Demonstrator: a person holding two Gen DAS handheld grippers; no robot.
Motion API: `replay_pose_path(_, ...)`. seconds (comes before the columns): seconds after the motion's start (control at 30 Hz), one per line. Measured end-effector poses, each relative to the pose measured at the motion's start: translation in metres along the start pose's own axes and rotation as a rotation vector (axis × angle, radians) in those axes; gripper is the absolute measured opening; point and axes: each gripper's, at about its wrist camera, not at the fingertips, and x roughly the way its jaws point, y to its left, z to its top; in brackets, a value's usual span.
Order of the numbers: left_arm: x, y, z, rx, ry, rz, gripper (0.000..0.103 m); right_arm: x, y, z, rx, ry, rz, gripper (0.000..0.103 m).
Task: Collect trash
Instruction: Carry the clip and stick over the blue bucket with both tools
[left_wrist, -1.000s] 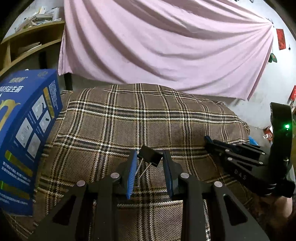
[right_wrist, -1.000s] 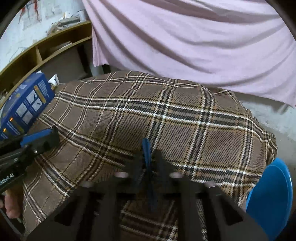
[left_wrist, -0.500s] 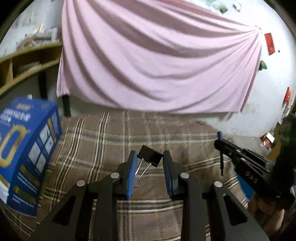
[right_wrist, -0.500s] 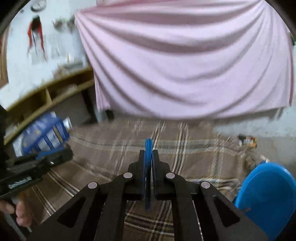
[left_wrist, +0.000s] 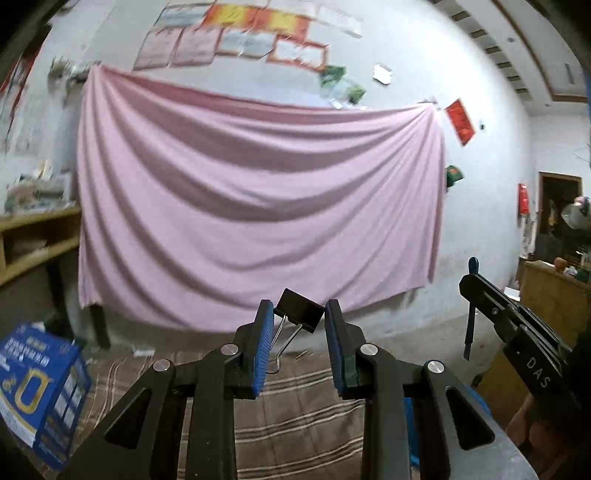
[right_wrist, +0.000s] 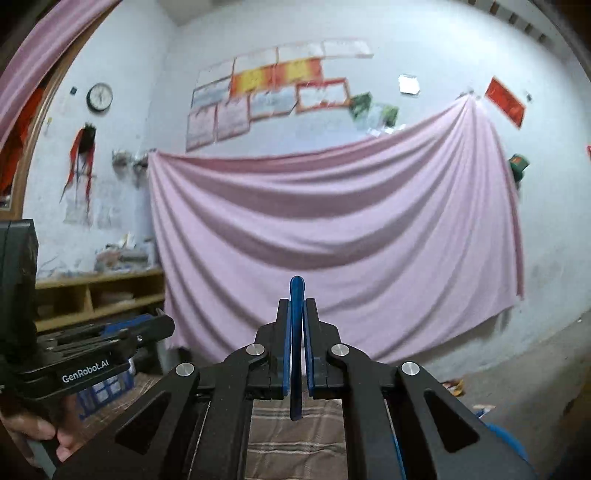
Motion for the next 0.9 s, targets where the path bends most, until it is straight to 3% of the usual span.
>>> replay_pose_path(0.27,-0.007,-0.061,0.011,0.101,-0.059,-0.079,0.024,-0.033,-0.033,0.010,0.002,-0.062,-0.096,0.005)
replay_pose_path(0.5,0.002,-0.106,0.006,0.148,-0.060,-0.133,0.024,-0.050,-0.067,0.010,0.042,-0.082,-0.158,0.005)
replay_pose_path(0.9,0.028,-0.147,-0.013,0.165,0.008,-0.186,0.024,-0.050,-0.106,-0.002,0.098,0.009,-0.201,0.005)
